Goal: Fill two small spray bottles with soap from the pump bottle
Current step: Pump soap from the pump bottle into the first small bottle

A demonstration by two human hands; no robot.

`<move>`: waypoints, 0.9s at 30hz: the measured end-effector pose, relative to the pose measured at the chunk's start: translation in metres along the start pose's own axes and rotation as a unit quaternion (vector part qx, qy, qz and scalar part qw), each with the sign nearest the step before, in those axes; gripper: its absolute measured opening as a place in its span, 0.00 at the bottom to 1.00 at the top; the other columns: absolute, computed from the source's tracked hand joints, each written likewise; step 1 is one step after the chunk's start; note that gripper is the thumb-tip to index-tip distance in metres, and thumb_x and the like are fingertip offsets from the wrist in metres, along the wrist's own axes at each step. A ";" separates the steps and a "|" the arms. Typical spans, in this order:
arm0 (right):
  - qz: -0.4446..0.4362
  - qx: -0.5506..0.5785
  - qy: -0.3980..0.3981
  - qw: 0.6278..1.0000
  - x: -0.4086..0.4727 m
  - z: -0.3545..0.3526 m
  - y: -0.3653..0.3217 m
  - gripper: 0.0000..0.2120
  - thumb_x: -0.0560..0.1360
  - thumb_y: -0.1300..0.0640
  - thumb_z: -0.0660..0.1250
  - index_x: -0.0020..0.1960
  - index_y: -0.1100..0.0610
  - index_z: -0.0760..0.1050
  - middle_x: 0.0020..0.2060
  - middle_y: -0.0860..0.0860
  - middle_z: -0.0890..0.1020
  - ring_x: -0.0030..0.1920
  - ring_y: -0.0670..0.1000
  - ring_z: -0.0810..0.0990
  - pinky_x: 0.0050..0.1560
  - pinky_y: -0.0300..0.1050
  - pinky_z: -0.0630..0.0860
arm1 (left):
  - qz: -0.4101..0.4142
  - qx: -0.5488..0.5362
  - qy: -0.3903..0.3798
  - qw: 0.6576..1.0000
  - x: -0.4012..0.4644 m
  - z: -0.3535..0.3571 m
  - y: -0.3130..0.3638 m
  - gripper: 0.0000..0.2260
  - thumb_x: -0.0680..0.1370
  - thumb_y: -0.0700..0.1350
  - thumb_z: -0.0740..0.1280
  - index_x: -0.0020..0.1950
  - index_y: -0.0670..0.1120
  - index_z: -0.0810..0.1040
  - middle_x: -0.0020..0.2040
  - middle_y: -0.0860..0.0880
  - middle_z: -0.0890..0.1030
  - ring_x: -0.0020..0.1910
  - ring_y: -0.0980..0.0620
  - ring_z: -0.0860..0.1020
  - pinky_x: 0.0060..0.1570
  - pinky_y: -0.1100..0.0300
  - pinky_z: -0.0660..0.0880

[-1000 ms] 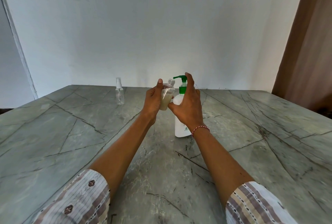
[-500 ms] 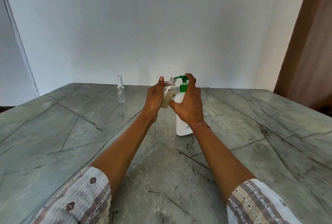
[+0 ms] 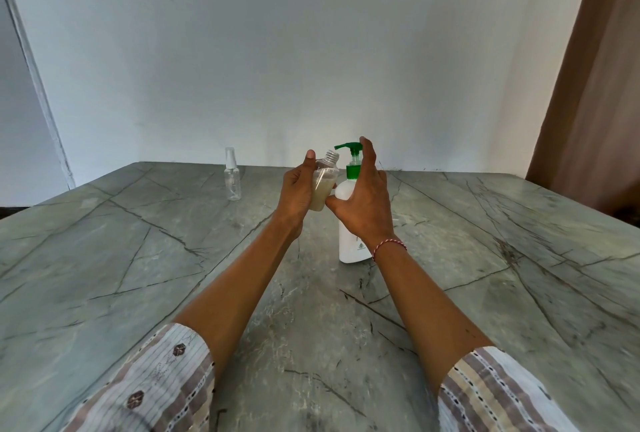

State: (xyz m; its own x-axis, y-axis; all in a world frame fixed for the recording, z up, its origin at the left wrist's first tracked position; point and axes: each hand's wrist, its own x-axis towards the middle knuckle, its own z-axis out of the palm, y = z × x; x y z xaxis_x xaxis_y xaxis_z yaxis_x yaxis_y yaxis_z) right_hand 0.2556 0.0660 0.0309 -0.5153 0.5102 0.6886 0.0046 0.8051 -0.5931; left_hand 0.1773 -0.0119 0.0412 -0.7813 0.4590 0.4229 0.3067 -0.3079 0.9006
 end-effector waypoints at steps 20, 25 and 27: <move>-0.008 -0.012 0.010 1.000 0.000 0.001 0.001 0.52 0.64 0.51 0.77 0.76 0.49 0.44 0.66 0.53 0.70 0.63 0.55 0.69 0.57 0.49 0.72 | 0.000 0.007 0.001 1.000 0.000 0.000 0.001 0.16 0.79 0.57 0.54 0.40 0.56 0.77 0.31 0.60 0.80 0.29 0.66 0.79 0.27 0.73 0.74; -0.014 -0.014 0.008 1.000 -0.001 0.001 0.002 0.50 0.65 0.52 0.76 0.75 0.50 0.47 0.66 0.53 0.70 0.63 0.55 0.69 0.57 0.49 0.71 | 0.002 0.007 -0.001 1.000 -0.001 0.000 0.001 0.16 0.79 0.57 0.54 0.40 0.56 0.78 0.32 0.60 0.81 0.30 0.65 0.79 0.29 0.72 0.74; -0.017 -0.014 0.010 1.000 -0.001 0.001 0.002 0.49 0.64 0.54 0.77 0.75 0.51 0.49 0.66 0.52 0.71 0.62 0.55 0.70 0.57 0.49 0.72 | 0.006 0.007 -0.001 1.000 0.000 0.000 0.001 0.16 0.79 0.57 0.54 0.41 0.56 0.78 0.34 0.59 0.80 0.30 0.65 0.79 0.29 0.72 0.74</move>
State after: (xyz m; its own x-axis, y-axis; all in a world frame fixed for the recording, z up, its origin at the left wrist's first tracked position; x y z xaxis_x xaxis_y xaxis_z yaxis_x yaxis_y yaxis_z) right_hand 0.2551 0.0670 0.0288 -0.4986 0.4885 0.7160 0.0118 0.8298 -0.5579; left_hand 0.1779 -0.0120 0.0418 -0.7769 0.4562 0.4339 0.3234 -0.3022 0.8967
